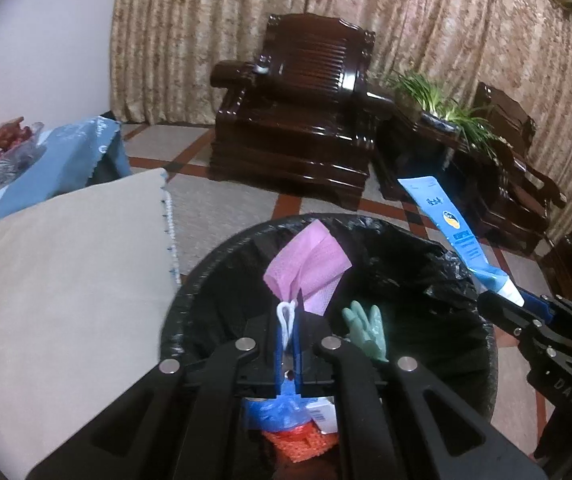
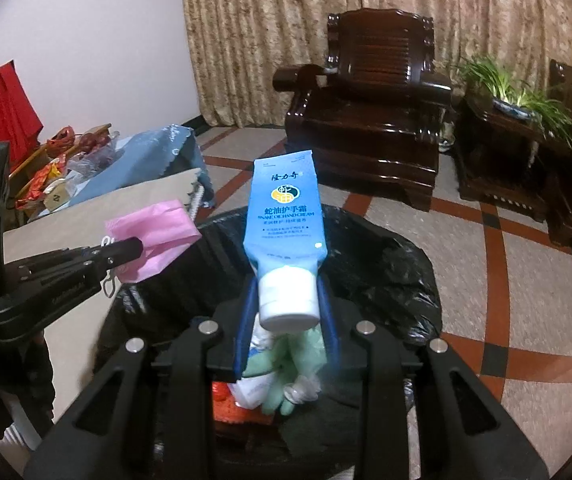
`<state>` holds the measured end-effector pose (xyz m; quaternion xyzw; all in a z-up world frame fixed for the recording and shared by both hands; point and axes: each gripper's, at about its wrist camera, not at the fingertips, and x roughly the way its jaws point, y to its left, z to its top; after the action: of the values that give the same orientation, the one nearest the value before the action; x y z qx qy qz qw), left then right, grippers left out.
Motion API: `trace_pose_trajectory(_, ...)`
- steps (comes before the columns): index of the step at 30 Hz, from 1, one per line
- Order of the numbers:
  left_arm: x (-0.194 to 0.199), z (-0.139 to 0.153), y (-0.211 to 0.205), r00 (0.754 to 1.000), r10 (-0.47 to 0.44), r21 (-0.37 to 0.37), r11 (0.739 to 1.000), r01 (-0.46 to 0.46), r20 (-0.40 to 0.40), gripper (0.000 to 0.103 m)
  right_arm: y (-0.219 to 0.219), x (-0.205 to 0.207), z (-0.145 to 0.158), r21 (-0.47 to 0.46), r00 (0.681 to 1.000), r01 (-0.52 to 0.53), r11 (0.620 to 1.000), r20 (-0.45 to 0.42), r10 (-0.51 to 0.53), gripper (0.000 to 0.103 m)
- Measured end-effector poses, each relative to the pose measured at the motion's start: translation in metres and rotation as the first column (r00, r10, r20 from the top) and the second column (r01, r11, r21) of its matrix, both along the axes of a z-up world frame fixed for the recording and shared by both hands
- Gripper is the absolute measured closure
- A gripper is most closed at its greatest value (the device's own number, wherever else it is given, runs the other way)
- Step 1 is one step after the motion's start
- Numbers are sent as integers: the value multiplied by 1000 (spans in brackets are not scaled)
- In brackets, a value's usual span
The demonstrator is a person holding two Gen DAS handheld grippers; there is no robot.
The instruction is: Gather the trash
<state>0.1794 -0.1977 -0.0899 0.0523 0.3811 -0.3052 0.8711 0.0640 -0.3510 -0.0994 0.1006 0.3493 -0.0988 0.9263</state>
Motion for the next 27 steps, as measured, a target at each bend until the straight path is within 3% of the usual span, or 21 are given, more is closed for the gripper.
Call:
trace_pose_trajectory(10,3,-15,-13,998,-46,9,999,46,-46,95,-15,1,-16,3,999,27,1000,-37,-27,71)
trace_pose_trajectory(12,5,-16,-13,995,-62,-12,998,61,-75,66,-17,0,-16,-8,998,46,999,-40,-46,50)
trace_pose_trajectory(13,3,-17,-11,995,-64,-21,998,62,-81,60,-18,-2,-15,-13,998,54,998,-31,-55,41)
trace_pose_trajectory(15,1,-16,-8,995,-66,-25,998,64,-76,54,-18,-3,-14,-21,998,61,998,-25,-62,37)
trace_pose_trajectory(17,-1,-15,-2,995,-69,-29,997,67,-78,45,-19,-7,-11,-24,997,76,997,-14,-77,16)
trace_pose_trajectory(20,-5,-8,11,997,-50,-35,998,48,-63,29,-23,-13,-7,-15,996,84,996,-6,-84,7)
trace_pose_trajectory(21,-7,-6,15,998,-41,-37,999,39,-57,21,-24,-14,-6,-9,996,84,996,-9,-84,6)
trace_pose_trajectory(24,-15,7,37,1000,1,-38,999,-2,-25,9,-20,-19,5,27,997,76,997,-9,-75,6)
trace_pose_trajectory(27,-22,20,55,999,49,-33,998,-49,-4,6,-7,-23,19,17,998,61,998,5,-61,5)
